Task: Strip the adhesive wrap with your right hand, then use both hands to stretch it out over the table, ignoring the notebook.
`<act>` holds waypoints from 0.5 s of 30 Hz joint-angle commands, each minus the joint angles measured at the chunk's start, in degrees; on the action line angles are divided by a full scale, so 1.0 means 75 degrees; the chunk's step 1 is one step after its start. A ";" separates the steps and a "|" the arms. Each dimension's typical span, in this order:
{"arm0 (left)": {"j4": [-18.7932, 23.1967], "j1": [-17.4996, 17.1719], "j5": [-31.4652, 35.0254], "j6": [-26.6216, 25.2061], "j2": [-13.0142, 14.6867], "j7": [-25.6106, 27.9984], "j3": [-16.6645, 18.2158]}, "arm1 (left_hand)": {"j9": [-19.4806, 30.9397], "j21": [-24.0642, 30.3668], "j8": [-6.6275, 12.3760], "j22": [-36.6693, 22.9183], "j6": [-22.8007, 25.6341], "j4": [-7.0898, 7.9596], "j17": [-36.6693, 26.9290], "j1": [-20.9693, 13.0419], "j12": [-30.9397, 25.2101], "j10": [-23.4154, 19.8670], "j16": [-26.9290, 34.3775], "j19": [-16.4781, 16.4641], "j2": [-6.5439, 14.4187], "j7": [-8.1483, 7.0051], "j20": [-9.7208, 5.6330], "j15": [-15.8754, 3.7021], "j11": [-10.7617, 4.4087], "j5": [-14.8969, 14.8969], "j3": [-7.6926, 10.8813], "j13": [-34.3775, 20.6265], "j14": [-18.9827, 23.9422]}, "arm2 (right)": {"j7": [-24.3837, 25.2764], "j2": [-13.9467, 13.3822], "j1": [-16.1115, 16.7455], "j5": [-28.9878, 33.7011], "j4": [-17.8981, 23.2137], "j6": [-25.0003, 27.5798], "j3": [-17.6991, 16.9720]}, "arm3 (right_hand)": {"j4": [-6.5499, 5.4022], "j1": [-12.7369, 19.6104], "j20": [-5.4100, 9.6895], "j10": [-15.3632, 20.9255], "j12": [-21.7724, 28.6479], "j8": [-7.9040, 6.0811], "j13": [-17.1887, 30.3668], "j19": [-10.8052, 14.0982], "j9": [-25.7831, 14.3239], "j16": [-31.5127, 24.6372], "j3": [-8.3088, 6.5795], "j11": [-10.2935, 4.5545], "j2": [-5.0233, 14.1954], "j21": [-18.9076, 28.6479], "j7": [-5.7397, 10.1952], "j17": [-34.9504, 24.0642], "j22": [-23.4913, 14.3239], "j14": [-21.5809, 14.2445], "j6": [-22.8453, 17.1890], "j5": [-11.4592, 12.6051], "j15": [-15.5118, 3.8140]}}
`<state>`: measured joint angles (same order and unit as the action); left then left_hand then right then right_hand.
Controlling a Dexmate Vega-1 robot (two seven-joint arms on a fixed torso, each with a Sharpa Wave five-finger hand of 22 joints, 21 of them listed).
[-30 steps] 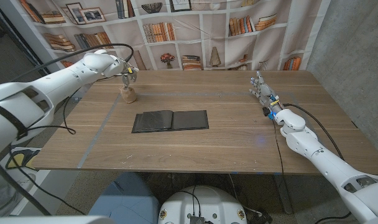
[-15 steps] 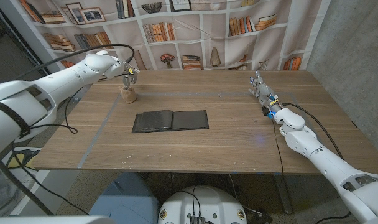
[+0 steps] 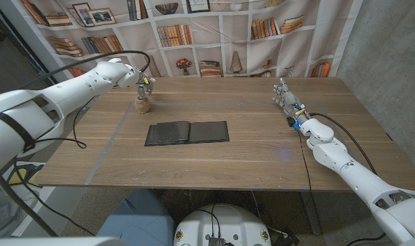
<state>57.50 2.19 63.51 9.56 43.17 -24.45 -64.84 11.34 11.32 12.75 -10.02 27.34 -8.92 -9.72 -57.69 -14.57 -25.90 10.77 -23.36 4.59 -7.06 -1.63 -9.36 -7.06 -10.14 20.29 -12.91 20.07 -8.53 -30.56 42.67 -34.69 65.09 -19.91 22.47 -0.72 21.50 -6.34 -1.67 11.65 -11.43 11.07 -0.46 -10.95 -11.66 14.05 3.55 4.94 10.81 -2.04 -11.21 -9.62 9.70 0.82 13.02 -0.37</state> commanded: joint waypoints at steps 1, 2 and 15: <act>0.0586 -0.0196 -0.0090 -0.0234 0.0222 -0.0363 0.0169 | 0.0017 0.0098 0.0008 -0.0031 0.0156 0.0002 -0.0044 0.0006 -0.0007 -0.0085 0.0109 -0.0132 0.0074 0.0022 0.0057 0.0009 0.0014 0.0004 -0.0036 -0.0041 0.0245 | -0.0036 -0.0022 0.0043 -0.0040 0.0014 -0.0018 -0.0024 | 0.0022 0.0013 -0.0006 -0.0018 -0.0001 0.0006 0.0009 0.0027 -0.0007 0.0016 -0.0013 -0.0008 0.0027 0.0000 -0.0009 -0.0014 -0.0021 0.0179 0.0013 -0.0001 -0.0063; 0.0680 -0.0222 -0.0077 -0.0251 0.0266 -0.0402 0.0195 | 0.0018 0.0103 0.0017 -0.0034 0.0205 0.0018 -0.0050 0.0030 -0.0048 -0.0197 0.0124 -0.0146 0.0091 0.0021 0.0073 0.0013 0.0047 0.0004 -0.0037 -0.0044 0.0310 | -0.0048 -0.0020 0.0025 -0.0016 -0.0015 -0.0041 -0.0011 | 0.0022 0.0013 -0.0007 -0.0018 -0.0001 0.0006 0.0009 0.0026 -0.0007 0.0016 -0.0013 -0.0011 0.0028 0.0000 -0.0007 -0.0014 -0.0021 0.0179 0.0014 -0.0001 -0.0064; 0.1428 -0.0616 0.0016 -0.0224 0.0600 -0.0762 0.0597 | 0.0021 0.0236 0.0209 -0.0092 0.1093 0.0068 -0.0089 0.0290 -0.0337 -0.1021 0.0326 -0.0518 0.0166 -0.0014 0.0206 -0.0246 -0.0139 0.0001 0.0052 -0.0179 0.1491 | -0.0208 0.0076 -0.0099 -0.0031 -0.0216 -0.0069 0.0052 | 0.0023 0.0004 -0.0011 -0.0022 -0.0003 0.0006 0.0009 0.0027 -0.0007 0.0015 -0.0014 -0.0013 0.0026 0.0000 -0.0005 -0.0016 -0.0021 0.0178 0.0009 -0.0005 -0.0074</act>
<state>64.21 -0.28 63.12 7.98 45.99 -28.27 -62.55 11.34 12.54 13.75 -10.56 33.84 -8.49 -10.29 -56.24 -16.40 -32.20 12.86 -26.55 6.04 -7.16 0.12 -10.68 -7.99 -10.14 20.23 -13.86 29.69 -9.51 -30.29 42.38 -34.92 64.15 -20.21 22.55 -0.72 21.50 -6.34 -1.68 11.65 -11.43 11.07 -0.46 -10.95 -11.66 14.06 3.55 4.94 10.82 -2.05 -11.22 -9.62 9.82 0.82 13.02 -0.48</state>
